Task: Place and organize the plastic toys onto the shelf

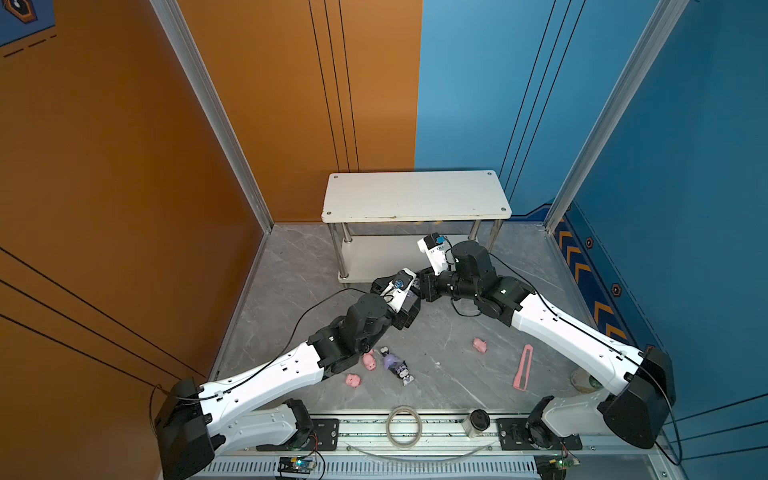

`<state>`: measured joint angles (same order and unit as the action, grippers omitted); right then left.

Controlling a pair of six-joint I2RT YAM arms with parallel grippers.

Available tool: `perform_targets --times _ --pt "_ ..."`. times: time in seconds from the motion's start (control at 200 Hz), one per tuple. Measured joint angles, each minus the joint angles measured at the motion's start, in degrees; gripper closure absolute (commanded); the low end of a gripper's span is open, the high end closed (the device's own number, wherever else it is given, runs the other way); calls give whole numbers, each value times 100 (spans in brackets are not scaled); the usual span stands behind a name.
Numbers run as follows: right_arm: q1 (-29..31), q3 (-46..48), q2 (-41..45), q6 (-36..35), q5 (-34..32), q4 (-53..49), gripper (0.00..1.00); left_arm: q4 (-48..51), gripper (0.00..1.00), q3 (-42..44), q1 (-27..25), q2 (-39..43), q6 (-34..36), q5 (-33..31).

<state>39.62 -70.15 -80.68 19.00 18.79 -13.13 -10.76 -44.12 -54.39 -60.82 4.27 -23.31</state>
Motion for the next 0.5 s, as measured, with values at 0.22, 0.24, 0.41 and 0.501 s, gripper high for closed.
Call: perform_targets --times 0.22,0.24,0.41,0.501 --pt "-487 57 -638 -1080 -817 -7 93 -68 18 732 127 1165 -264 -542" --pt "-533 57 -730 -1134 -857 9 93 -33 18 782 155 1268 -291 -590" --pt "-975 48 -1438 -1416 -1130 122 93 210 19 964 415 1808 -503 -789" --pt "-1078 42 -1676 -1478 -1478 269 93 302 19 1001 544 1952 -588 -822"
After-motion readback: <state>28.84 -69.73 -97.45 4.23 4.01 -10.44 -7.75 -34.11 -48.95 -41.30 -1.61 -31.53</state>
